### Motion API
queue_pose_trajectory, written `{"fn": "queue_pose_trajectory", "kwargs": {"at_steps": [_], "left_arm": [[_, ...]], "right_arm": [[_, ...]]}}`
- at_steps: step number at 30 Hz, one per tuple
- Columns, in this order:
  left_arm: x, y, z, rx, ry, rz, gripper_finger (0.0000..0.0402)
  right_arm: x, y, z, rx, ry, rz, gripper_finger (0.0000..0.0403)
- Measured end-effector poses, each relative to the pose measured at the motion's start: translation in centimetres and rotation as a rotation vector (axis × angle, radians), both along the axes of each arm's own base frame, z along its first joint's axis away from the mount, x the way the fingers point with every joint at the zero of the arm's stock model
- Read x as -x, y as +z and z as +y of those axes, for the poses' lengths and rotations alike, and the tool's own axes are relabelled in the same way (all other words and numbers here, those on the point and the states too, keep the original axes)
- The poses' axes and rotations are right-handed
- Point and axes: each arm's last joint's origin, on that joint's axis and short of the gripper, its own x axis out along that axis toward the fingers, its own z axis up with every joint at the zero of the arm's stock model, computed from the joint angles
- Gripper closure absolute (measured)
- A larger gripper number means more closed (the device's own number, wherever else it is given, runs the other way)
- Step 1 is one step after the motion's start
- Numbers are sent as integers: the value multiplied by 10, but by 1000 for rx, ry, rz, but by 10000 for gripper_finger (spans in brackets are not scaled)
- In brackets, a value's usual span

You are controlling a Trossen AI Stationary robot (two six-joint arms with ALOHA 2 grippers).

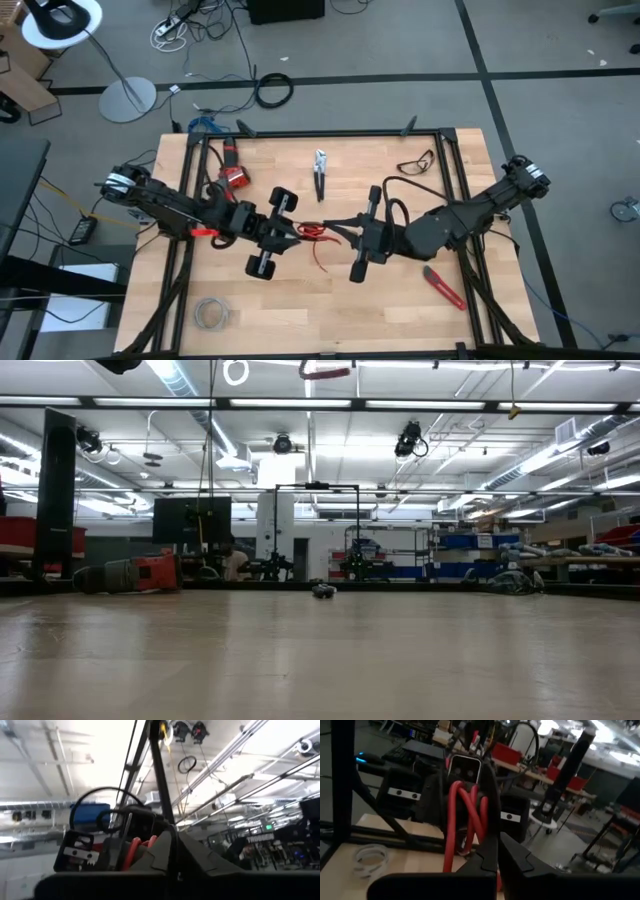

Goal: Coil cords
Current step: Coil the red wire onto the black spool

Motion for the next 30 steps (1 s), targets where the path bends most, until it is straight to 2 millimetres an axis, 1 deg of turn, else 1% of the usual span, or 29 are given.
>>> {"fn": "queue_pose_trajectory", "kwargs": {"at_steps": [8,14,18,22,27,30], "left_arm": [[-5,-5,1,17,78,65,279],[-8,-9,1,14,130,125,234],[-9,-12,-2,3,215,152,223],[-6,-11,-5,-23,302,229,222],[4,-7,-11,-61,382,327,222],[15,-2,-18,-120,395,376,222]], "right_arm": [[14,-3,1,-47,-16,66,402],[18,-12,1,-70,-39,136,403],[21,-19,-1,-101,-57,191,403],[24,-27,-2,-126,-79,244,403],[27,-32,-4,-154,-102,285,403],[27,-35,-7,-173,-110,308,403]]}}
